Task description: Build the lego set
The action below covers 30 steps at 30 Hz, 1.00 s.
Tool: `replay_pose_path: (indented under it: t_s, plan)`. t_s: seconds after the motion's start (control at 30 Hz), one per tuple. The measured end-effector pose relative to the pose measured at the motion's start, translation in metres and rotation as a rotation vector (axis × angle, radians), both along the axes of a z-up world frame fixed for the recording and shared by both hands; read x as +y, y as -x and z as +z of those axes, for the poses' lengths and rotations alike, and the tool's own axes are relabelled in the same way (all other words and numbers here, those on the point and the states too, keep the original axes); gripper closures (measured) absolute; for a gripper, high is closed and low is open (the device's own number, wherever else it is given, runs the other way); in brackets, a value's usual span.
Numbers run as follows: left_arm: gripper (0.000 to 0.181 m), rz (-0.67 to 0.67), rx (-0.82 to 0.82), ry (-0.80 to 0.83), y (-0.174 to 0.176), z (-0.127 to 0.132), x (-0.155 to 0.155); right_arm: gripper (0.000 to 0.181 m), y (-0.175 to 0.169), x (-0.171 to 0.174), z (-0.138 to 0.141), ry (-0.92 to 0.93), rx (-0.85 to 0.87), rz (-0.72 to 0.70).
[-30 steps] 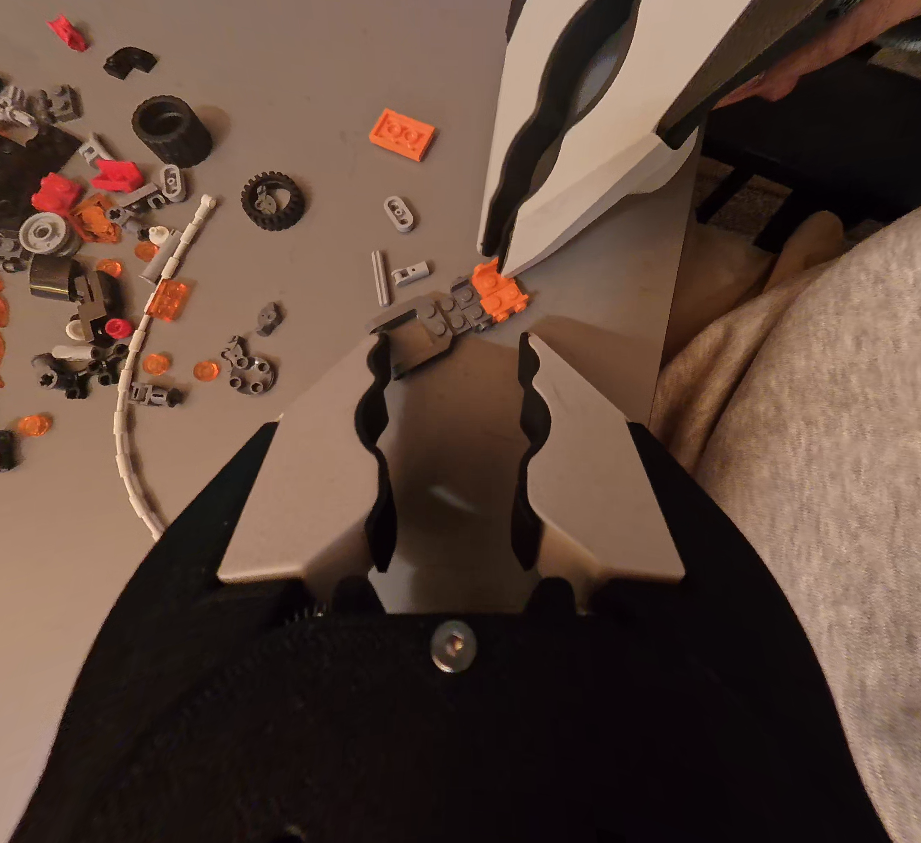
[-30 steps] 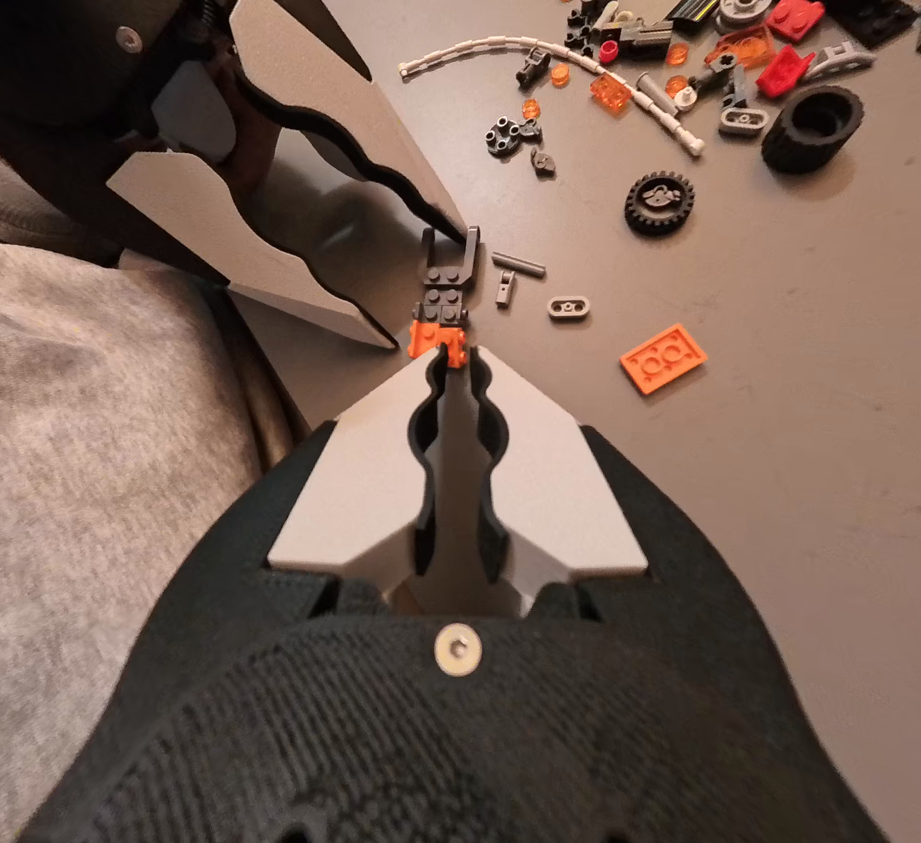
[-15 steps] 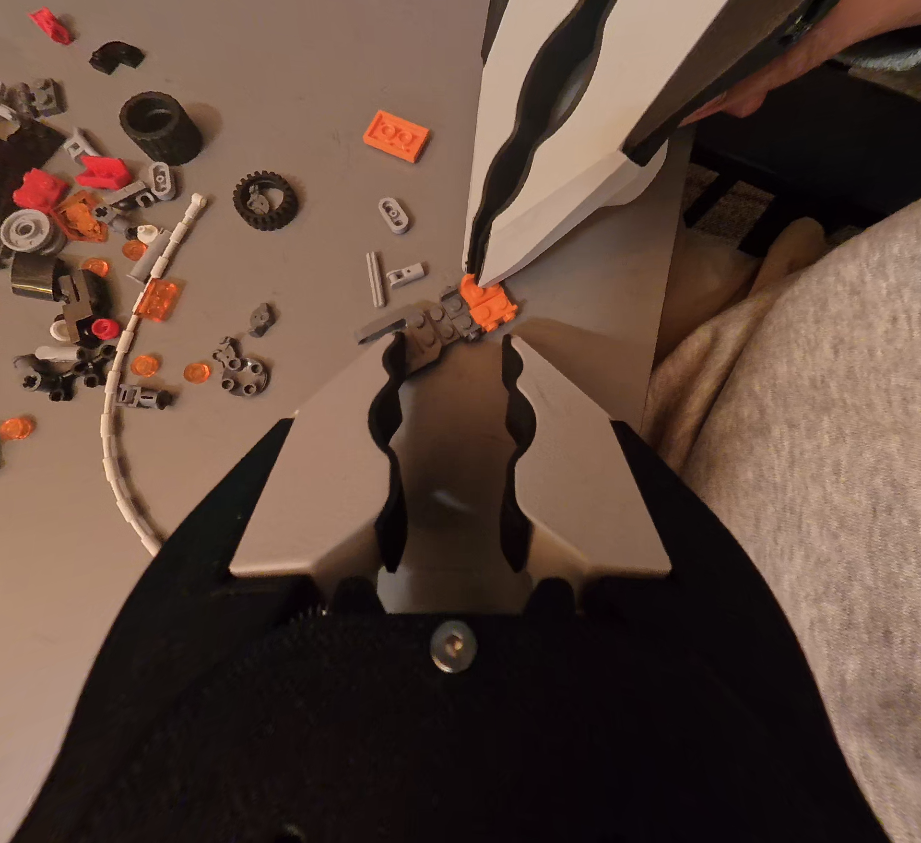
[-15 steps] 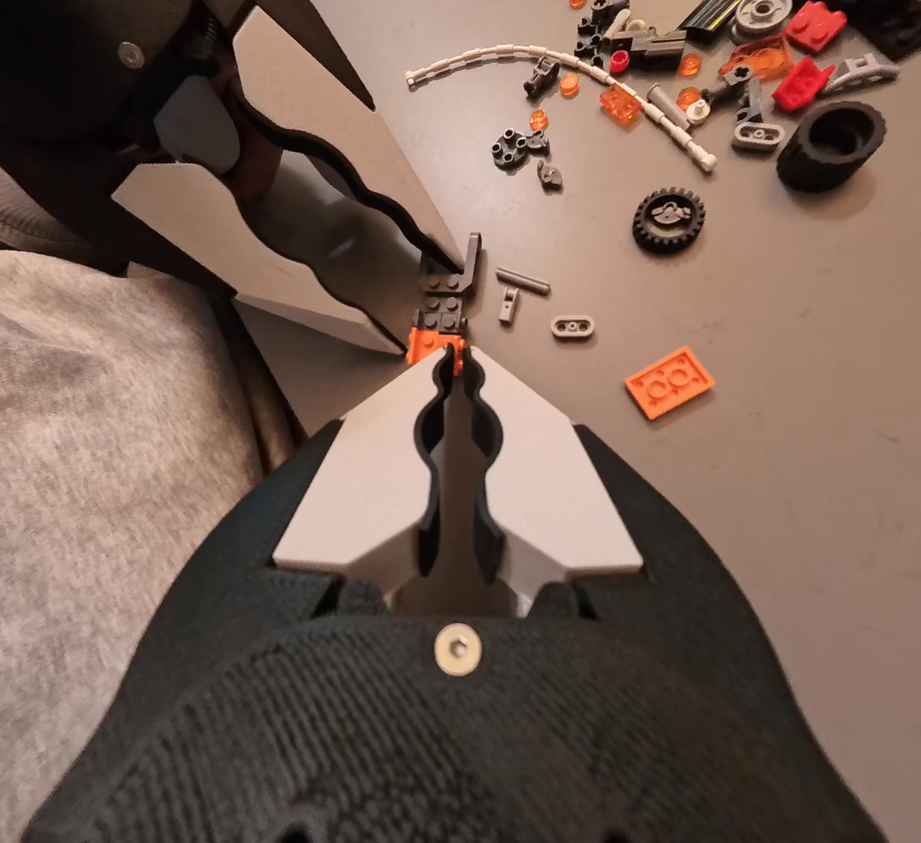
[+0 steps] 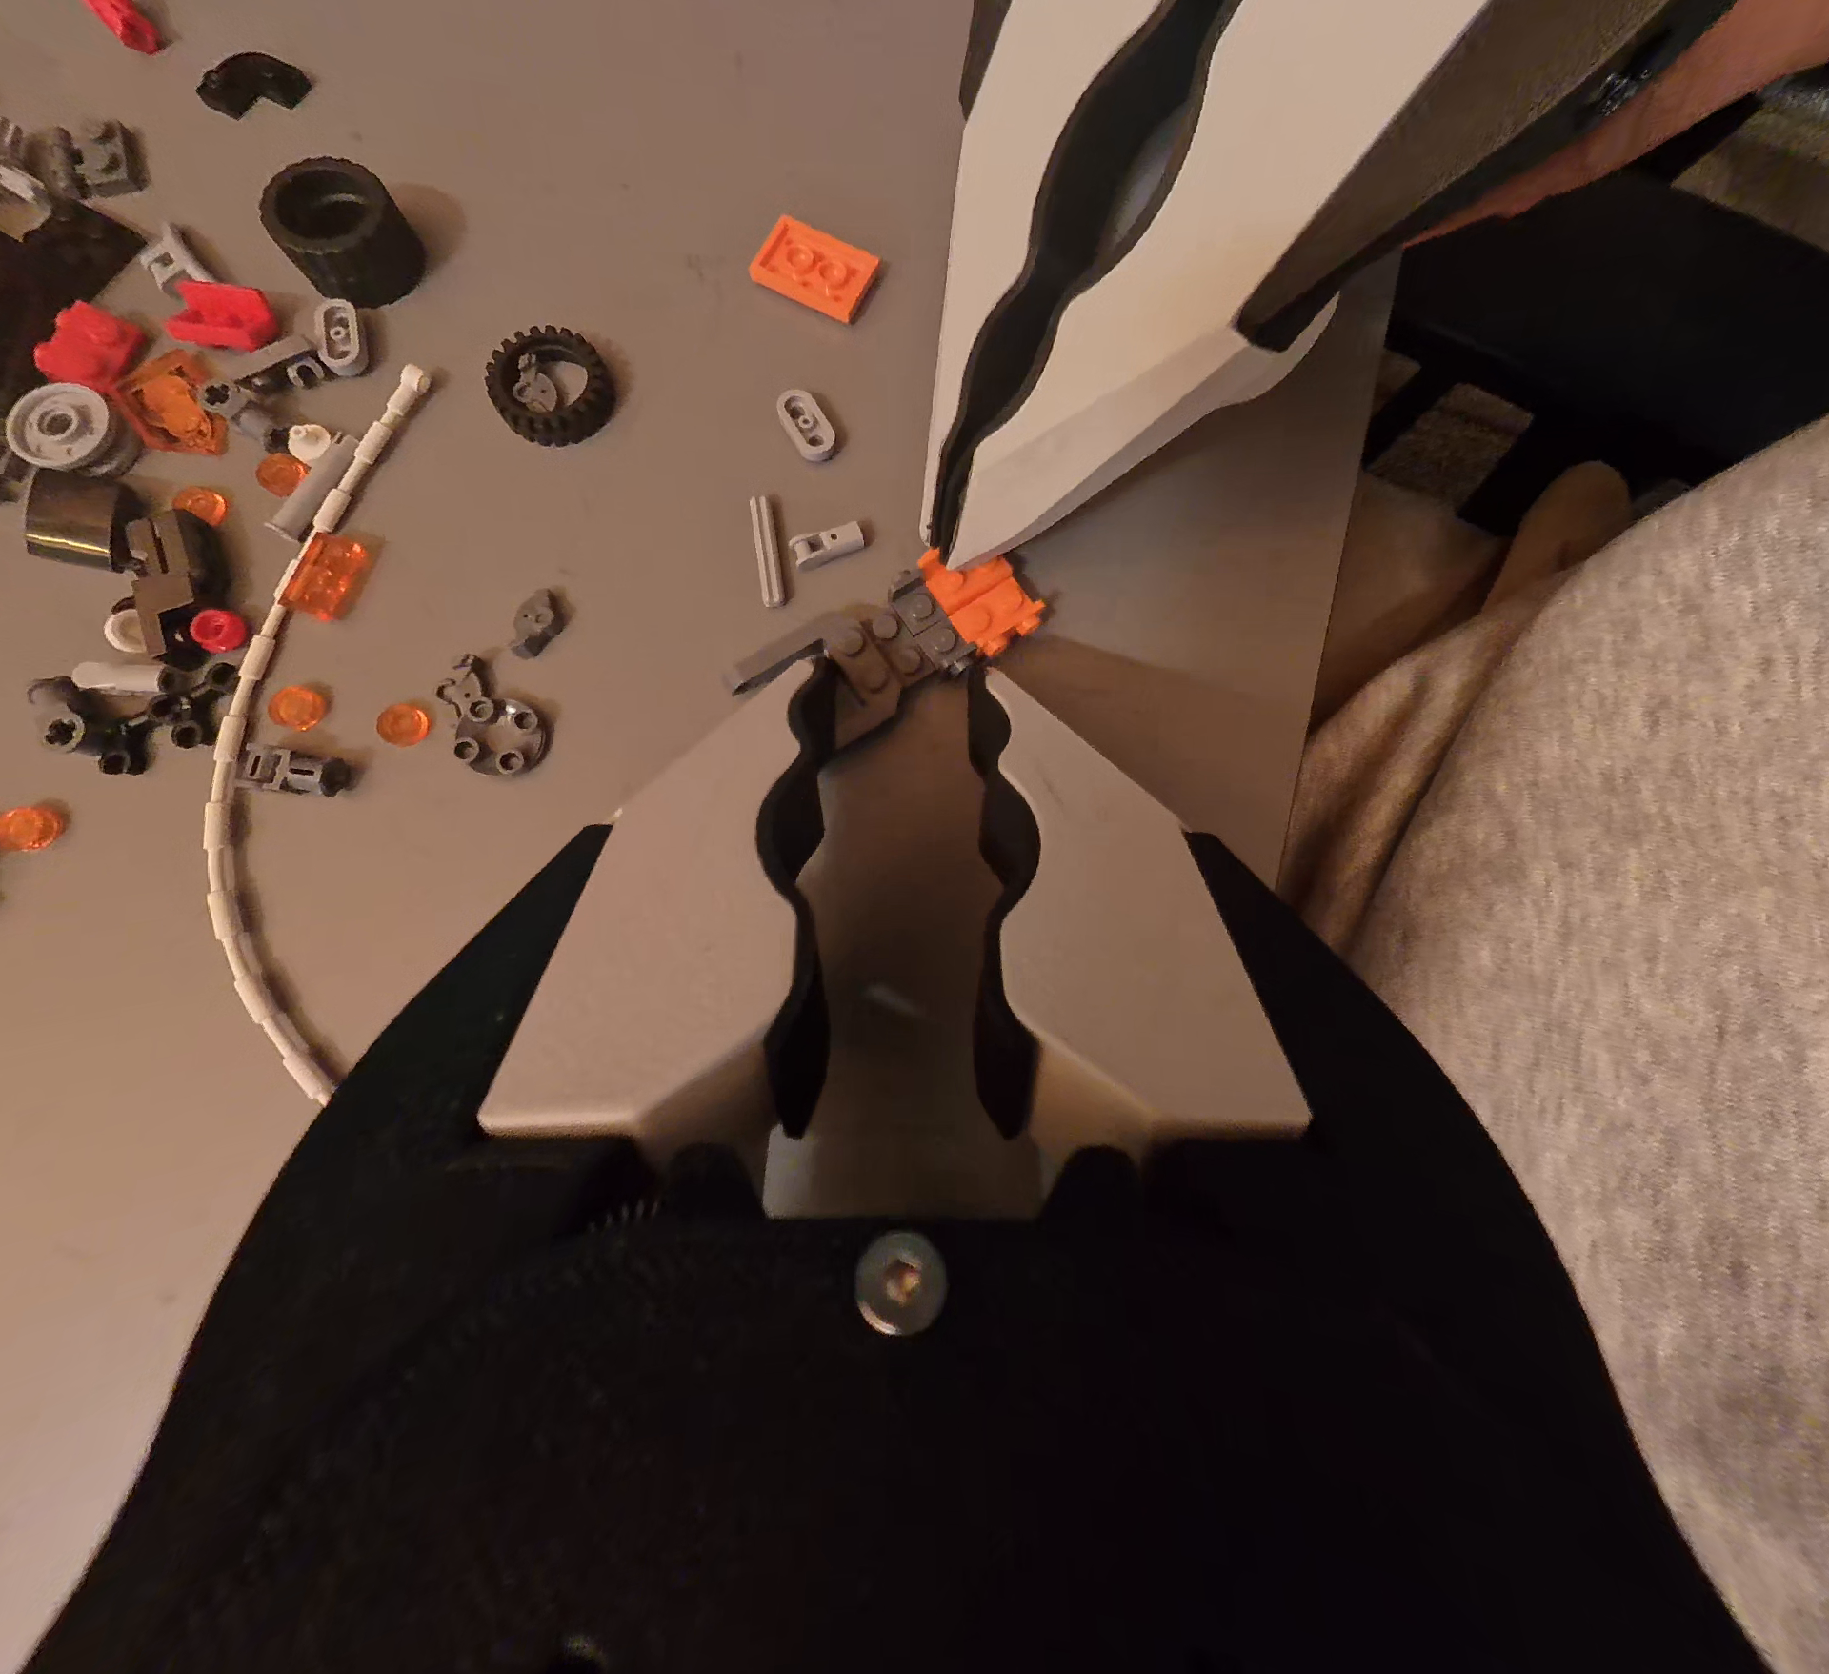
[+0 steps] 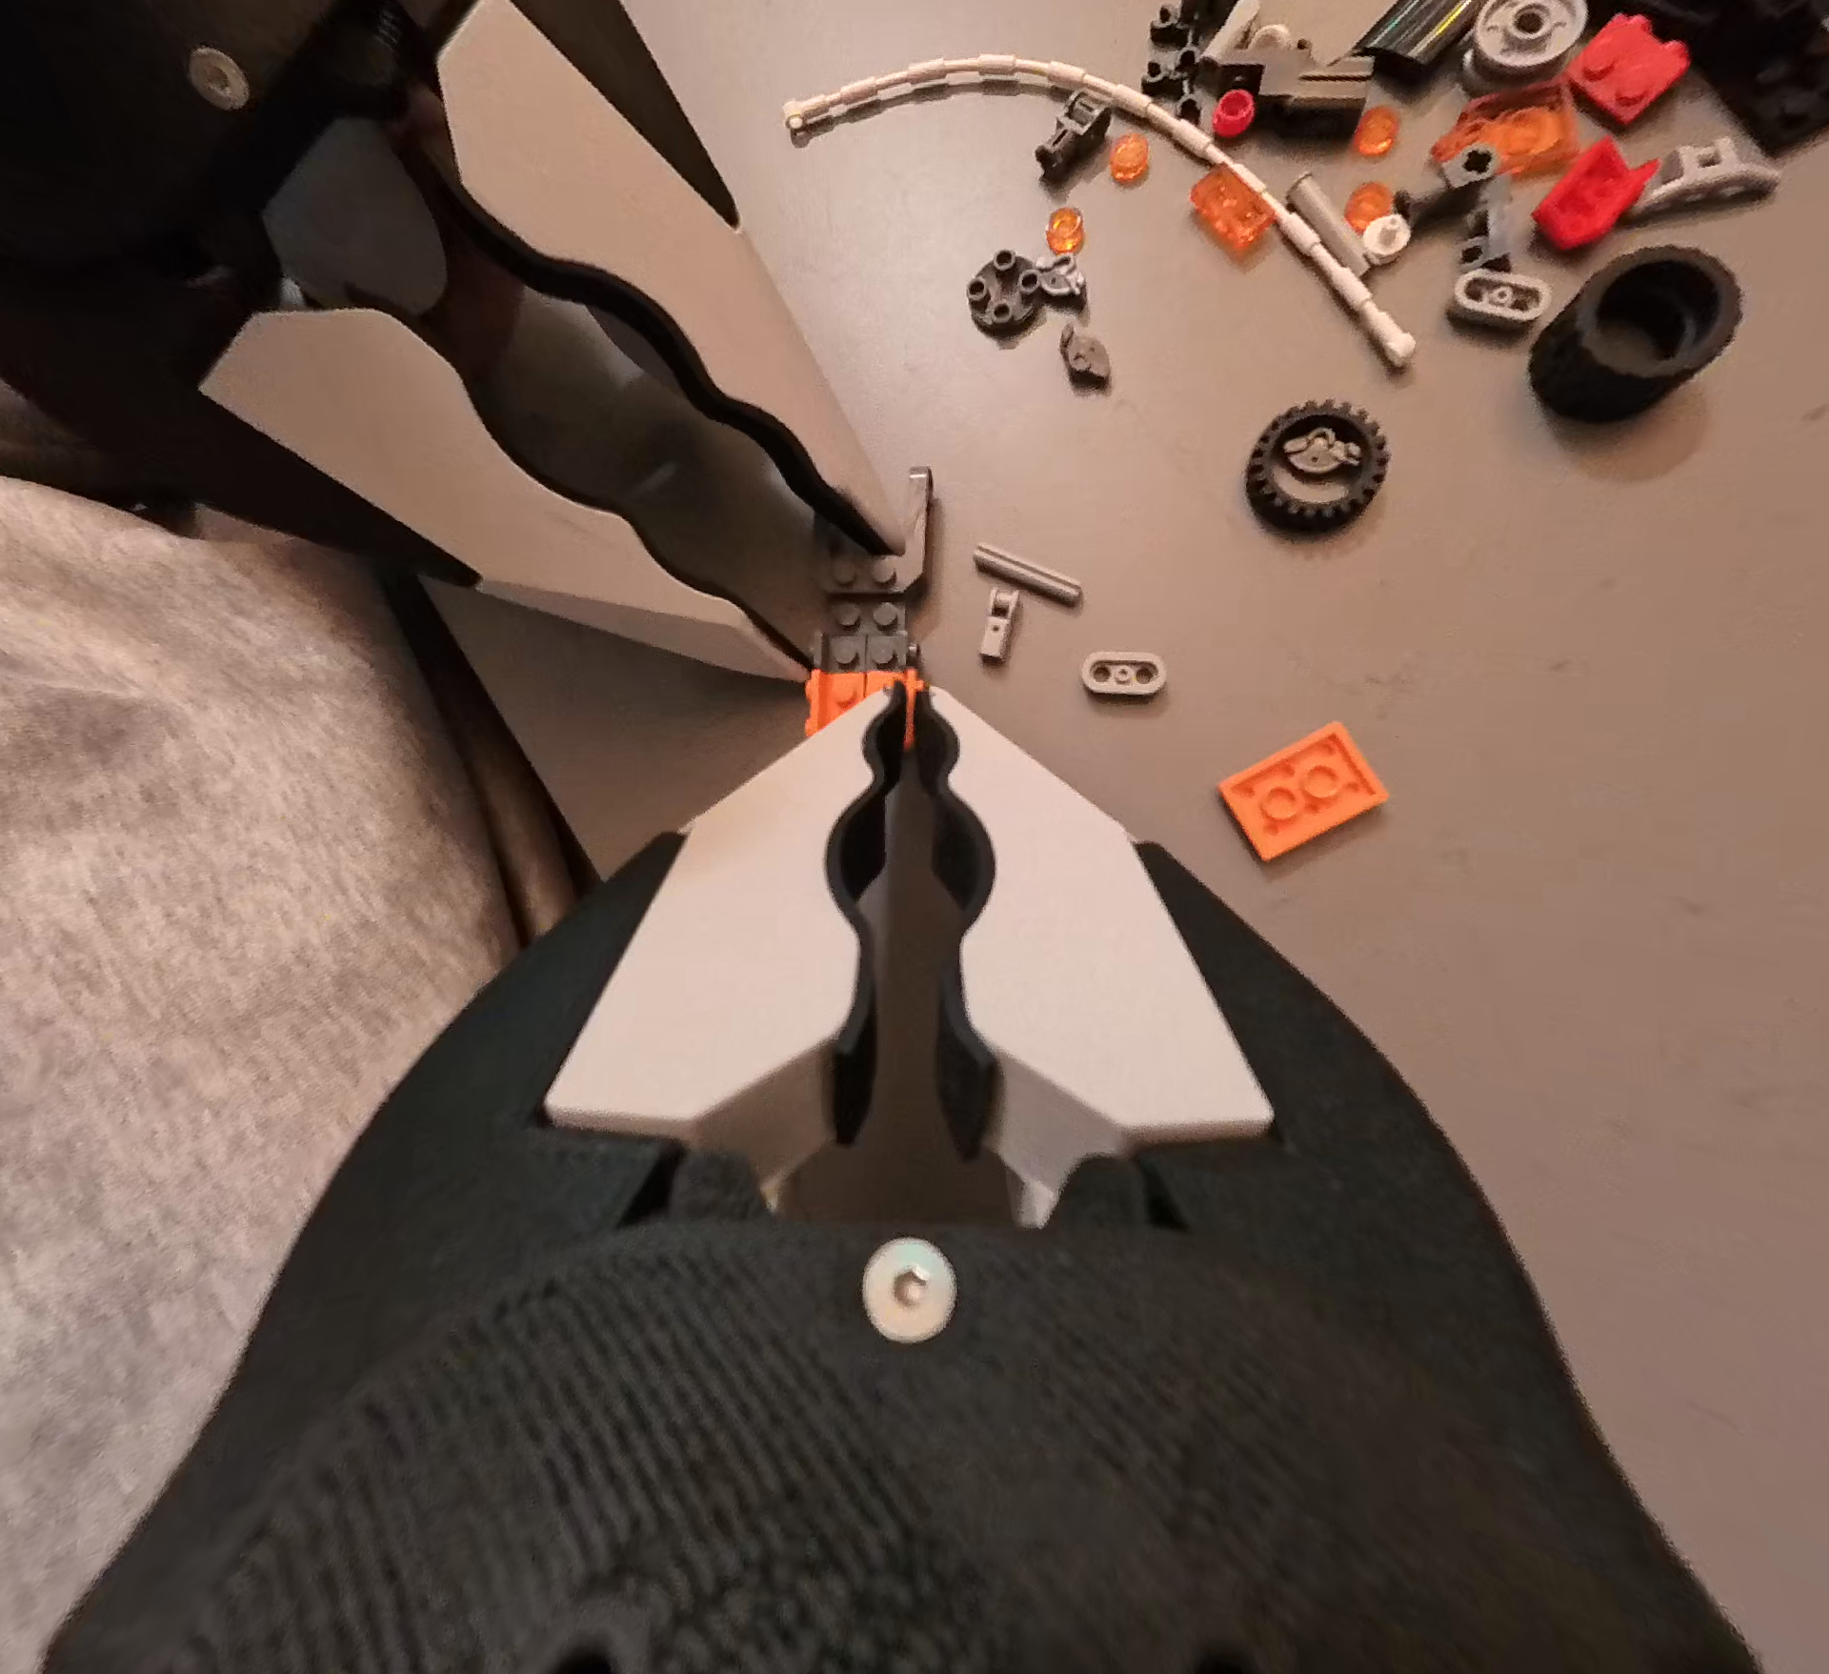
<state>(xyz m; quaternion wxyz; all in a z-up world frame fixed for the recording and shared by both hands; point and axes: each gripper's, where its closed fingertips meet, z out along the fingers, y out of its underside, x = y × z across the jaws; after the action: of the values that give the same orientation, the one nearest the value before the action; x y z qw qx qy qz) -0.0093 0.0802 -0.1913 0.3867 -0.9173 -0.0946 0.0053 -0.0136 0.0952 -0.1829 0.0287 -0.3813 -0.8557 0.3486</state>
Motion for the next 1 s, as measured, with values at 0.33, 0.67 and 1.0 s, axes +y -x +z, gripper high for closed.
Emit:
replay_pose_path:
  t_s: [0.33,0.67,1.0]
  plan:
    - [0.155,0.005,-0.001,0.000,0.0002,0.0000,-0.0001,0.181,-0.0004,-0.0002,0.0001,-0.027,0.016,0.012]
    - [0.155,0.005,-0.003,-0.001,0.0001,0.0001,-0.0002,0.171,-0.0036,-0.0035,-0.0016,0.070,-0.035,0.028]
    - [0.156,0.006,-0.006,-0.002,0.0002,0.0002,-0.0001,0.171,-0.0034,-0.0041,-0.0012,0.105,-0.072,0.036]
